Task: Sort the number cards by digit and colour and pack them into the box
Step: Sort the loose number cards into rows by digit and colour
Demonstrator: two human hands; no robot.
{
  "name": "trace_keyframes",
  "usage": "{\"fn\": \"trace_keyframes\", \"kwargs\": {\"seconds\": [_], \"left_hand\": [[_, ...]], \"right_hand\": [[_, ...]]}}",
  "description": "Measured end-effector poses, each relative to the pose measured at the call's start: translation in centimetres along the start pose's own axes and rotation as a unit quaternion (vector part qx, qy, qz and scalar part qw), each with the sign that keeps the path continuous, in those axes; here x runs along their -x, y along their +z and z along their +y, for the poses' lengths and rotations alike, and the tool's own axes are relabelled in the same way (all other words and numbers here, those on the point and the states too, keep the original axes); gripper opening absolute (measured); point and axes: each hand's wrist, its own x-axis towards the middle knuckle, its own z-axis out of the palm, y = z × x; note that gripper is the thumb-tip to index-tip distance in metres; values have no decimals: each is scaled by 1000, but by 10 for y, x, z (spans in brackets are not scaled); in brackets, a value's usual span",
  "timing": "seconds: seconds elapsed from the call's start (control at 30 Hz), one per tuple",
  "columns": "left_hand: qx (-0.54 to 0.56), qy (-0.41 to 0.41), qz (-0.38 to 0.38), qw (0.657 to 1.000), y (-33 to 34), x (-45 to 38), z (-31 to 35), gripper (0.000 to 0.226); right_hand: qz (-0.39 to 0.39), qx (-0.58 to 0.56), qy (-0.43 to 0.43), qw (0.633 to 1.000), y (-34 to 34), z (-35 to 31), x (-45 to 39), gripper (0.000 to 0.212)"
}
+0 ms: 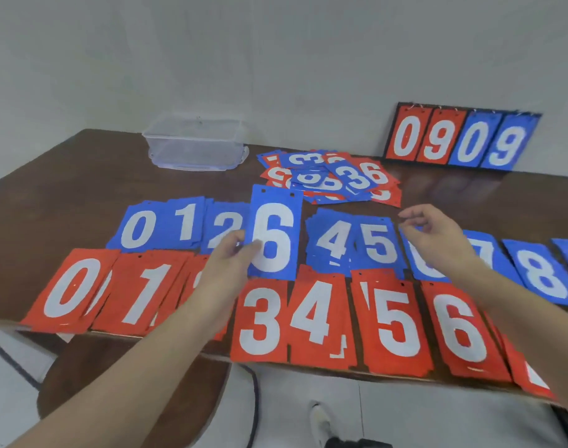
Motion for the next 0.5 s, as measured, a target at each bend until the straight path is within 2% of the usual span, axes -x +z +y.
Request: {"fn": "trace_keyframes", "kwargs": {"seconds": [0.07,0.13,0.27,0.37,0.43,0.5], "left_hand": [[-14,0,-37,999,16,-1,-3,13],[-23,2,-75,997,34,0,-3,25],[-29,11,-165,986,72,5,-3,71],[-59,31,-188,980,97,7,-4,97],[-74,45,-191,978,113,6,-4,97],[-70,41,-188,979,131,3,-1,81]], "right_hand": [[24,24,14,999,-21,15,13,14],[44,34,27,998,-40,29,24,13],[58,47,39,996,-72,49,35,12],[61,24,37,997,-85,66,30,12],[63,11,36,997,-90,76,22,12],[53,-1,34,998,-97,87,14,12]]}}
